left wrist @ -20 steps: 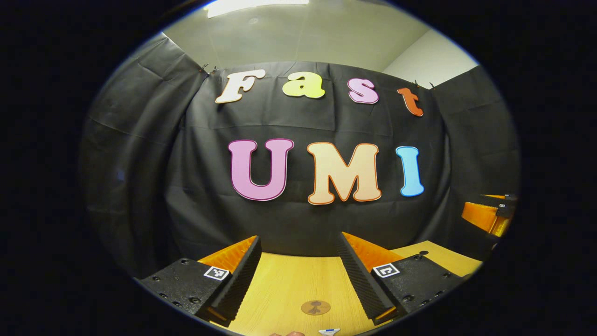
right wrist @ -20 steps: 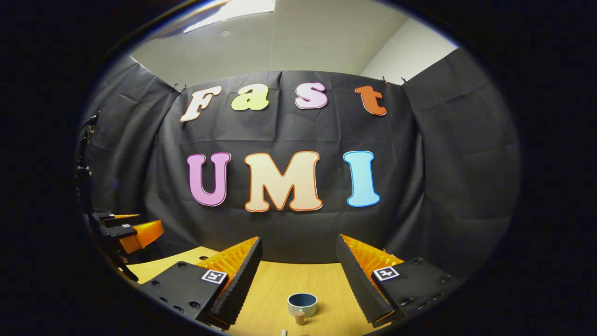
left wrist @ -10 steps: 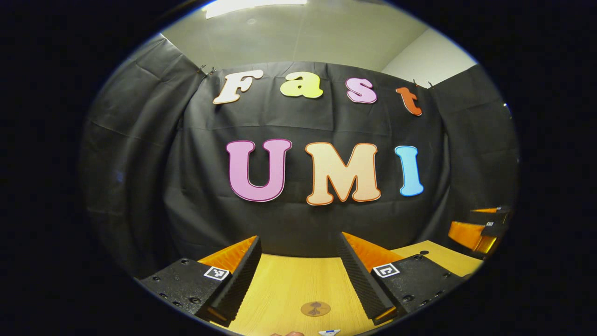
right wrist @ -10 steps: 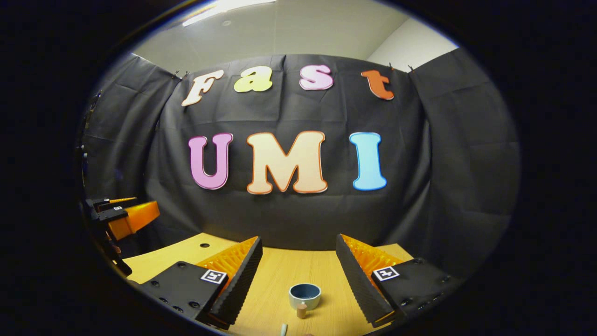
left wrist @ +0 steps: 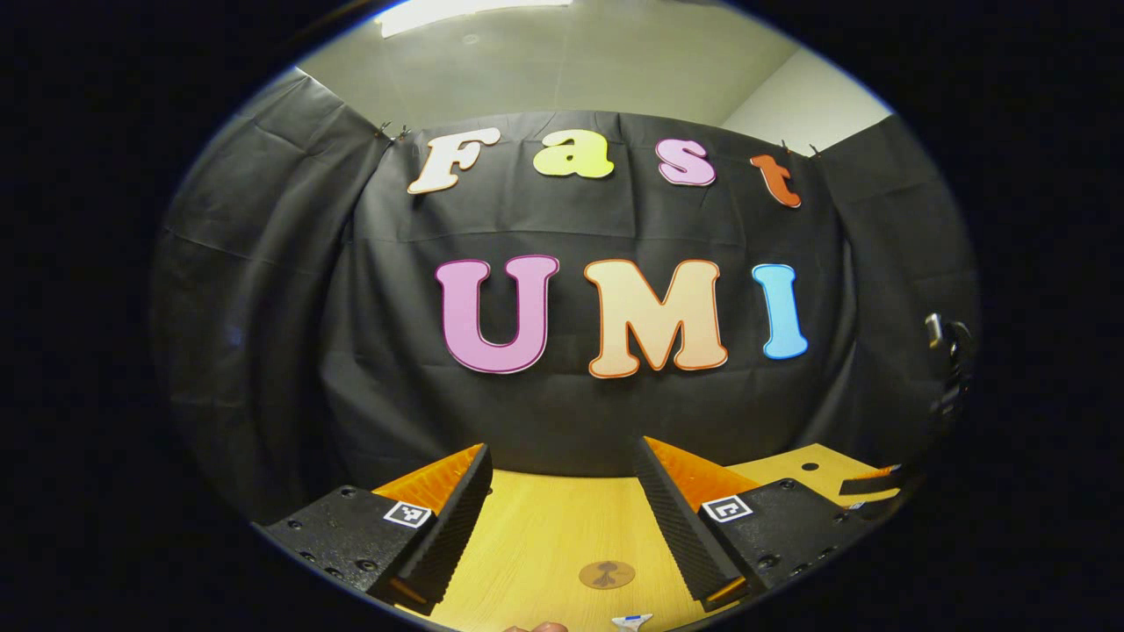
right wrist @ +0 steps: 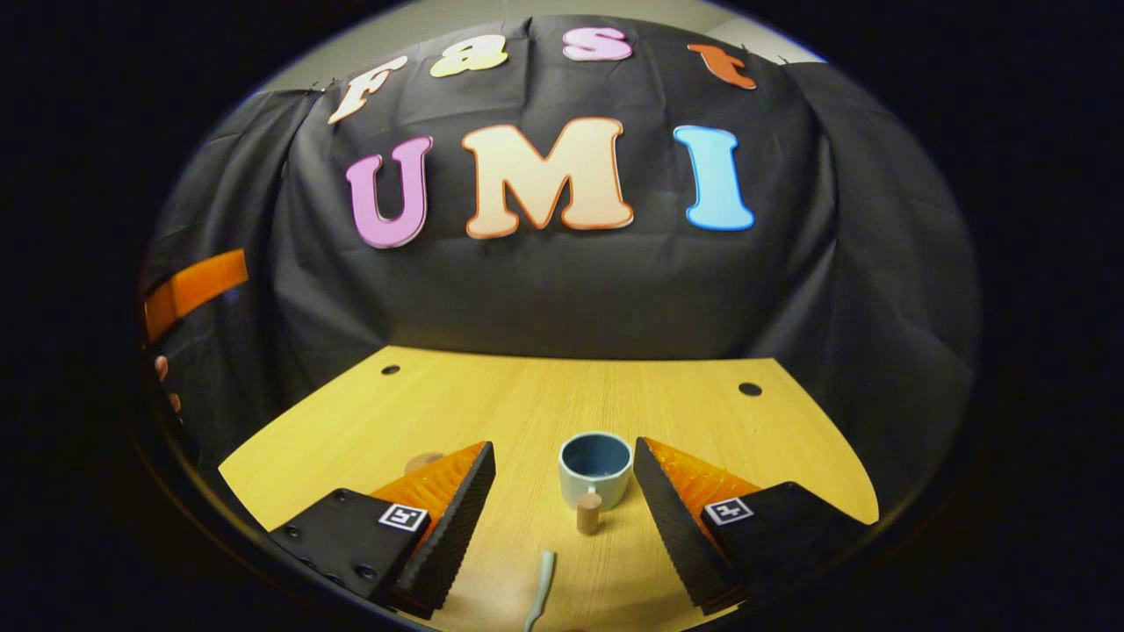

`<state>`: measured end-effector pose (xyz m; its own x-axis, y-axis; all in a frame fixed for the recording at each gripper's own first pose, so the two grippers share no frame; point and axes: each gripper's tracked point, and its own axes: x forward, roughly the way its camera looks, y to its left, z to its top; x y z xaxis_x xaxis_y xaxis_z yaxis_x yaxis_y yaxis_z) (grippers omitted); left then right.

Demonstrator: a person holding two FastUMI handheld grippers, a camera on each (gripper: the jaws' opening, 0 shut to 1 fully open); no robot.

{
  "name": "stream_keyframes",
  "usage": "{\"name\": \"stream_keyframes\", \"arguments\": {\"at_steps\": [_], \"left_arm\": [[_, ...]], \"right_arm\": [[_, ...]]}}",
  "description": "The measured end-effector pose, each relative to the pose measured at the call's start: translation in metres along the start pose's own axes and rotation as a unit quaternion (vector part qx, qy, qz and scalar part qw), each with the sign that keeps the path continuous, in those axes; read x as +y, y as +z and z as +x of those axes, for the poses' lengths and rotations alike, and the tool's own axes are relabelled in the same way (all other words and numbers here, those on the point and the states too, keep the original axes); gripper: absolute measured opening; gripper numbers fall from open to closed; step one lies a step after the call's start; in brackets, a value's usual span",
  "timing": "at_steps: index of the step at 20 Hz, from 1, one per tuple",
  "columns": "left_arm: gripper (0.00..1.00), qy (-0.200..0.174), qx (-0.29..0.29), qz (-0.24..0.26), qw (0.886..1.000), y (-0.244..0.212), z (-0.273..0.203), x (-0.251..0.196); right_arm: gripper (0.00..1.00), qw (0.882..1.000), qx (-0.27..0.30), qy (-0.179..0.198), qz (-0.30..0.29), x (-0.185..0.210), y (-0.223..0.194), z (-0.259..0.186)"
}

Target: Put the toothbrush and toothpaste on the desktop into the cup, then pick up the cup and place it on the coaster on the desktop.

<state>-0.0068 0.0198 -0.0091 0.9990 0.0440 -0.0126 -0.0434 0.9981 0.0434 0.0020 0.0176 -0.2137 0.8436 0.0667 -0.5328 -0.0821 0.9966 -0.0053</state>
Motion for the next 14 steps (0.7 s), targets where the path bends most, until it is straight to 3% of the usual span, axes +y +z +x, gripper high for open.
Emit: {"name": "stream_keyframes", "arguments": {"at_steps": [5, 10, 14], "left_arm": [[0.95, 0.019, 0.005, 0.008, 1.000, -0.004, -0.008, 0.015], [0.95, 0.029, 0.015, 0.013, 0.999, -0.011, -0.014, 0.021], [0.95, 0.034, 0.023, 0.015, 0.999, -0.017, -0.016, 0.025]], "right_arm": [[0.95, 0.997, 0.077, -0.004, -0.021, -0.001, -0.054, 0.018], [0.99, 0.987, 0.155, -0.013, -0.040, -0.002, -0.100, 0.024], [0.96, 0.974, 0.221, -0.014, -0.043, -0.001, -0.136, 0.026]]}}
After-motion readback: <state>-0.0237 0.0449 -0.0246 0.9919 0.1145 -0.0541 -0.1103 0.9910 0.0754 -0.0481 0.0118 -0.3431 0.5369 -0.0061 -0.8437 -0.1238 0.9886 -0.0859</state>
